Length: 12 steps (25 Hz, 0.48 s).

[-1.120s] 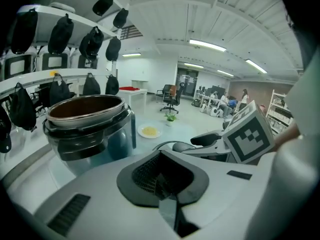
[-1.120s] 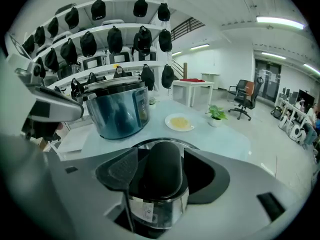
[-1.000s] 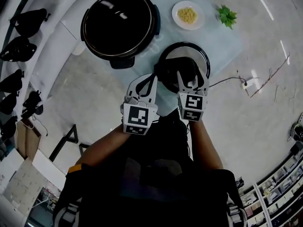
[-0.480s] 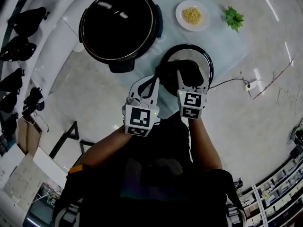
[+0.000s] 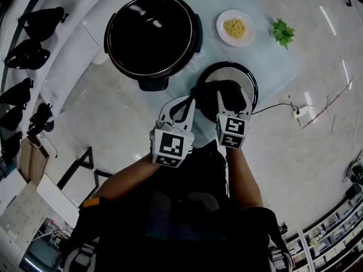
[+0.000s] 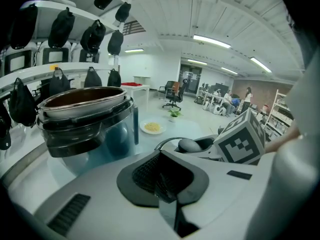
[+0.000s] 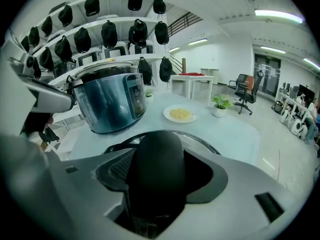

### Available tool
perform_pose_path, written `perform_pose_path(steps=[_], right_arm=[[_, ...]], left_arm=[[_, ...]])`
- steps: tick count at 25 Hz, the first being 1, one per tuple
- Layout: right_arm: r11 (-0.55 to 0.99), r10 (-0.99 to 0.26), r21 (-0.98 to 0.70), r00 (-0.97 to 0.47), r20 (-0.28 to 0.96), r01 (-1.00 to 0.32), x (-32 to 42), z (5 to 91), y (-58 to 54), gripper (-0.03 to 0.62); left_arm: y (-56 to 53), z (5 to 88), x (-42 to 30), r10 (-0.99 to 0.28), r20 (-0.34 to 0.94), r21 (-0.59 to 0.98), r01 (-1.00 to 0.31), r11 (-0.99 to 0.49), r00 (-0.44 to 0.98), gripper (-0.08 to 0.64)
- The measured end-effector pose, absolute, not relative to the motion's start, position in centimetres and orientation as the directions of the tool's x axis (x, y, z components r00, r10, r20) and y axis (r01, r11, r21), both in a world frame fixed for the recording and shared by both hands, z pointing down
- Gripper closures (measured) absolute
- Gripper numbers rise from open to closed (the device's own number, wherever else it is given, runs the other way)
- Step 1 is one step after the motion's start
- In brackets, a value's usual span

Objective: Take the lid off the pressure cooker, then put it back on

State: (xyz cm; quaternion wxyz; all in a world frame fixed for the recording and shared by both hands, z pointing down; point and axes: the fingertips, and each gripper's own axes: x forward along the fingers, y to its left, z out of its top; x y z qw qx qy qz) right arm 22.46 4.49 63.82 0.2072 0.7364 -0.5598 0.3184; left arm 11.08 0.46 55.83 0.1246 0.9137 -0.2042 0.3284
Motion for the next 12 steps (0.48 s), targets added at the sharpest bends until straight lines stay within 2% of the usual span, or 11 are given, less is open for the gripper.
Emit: perform_pose_path(steps=[5, 12], right_arm=[[-0.217, -0.710, -0.045, 0.126, 0.693, -0.975, 22.5, 61.6, 5.0, 0.299], [-0.088, -0.774, -0.044, 0.040, 0.632, -0.995, 22.8, 53.9, 4.8, 0.301]], left_arm=[[0.5, 53.7, 11.0, -0.310, 0.625, 0.094, -0.463, -0.881, 0.717, 0.552], [-0.6, 48.8, 10.0, -0.389, 0.568, 0.097, -0.529, -0.843, 0.725, 0.554]])
